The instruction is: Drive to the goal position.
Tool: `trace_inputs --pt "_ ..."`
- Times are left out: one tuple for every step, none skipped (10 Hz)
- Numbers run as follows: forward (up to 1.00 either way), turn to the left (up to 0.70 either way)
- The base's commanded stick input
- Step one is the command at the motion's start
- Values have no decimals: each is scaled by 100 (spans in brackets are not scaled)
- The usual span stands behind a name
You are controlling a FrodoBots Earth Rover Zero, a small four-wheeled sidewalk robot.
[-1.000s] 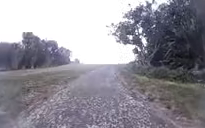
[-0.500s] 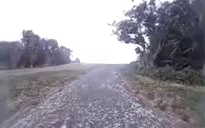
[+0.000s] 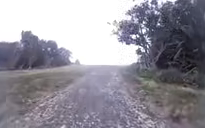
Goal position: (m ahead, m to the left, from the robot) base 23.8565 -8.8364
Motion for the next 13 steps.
trace_inputs --pt "69 -5" --pt "69 -8" --pt "69 -7" --pt "69 -3" --pt "69 0" --pt "69 0" --pt "69 0" --pt "69 0" --pt "69 0" --pt "69 -5" --pt "69 -8" --pt "69 0" --pt "69 -1"
